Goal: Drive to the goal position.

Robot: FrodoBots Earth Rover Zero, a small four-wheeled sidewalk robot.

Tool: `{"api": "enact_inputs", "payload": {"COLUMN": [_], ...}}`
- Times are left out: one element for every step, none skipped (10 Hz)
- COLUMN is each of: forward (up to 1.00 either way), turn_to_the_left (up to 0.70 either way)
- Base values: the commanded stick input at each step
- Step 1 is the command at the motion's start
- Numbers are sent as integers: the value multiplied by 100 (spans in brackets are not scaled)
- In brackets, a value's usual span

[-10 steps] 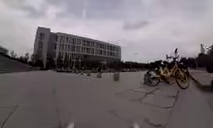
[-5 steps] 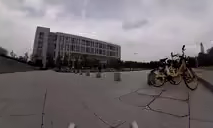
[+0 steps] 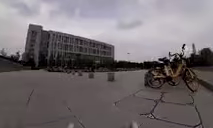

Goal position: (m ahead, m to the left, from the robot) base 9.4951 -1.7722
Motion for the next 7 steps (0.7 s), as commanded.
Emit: {"api": "enact_inputs", "payload": {"forward": [70, 70, 70, 70, 70, 70, 70], "turn_to_the_left": [-27, 0, 0, 0, 0, 0, 0]}}
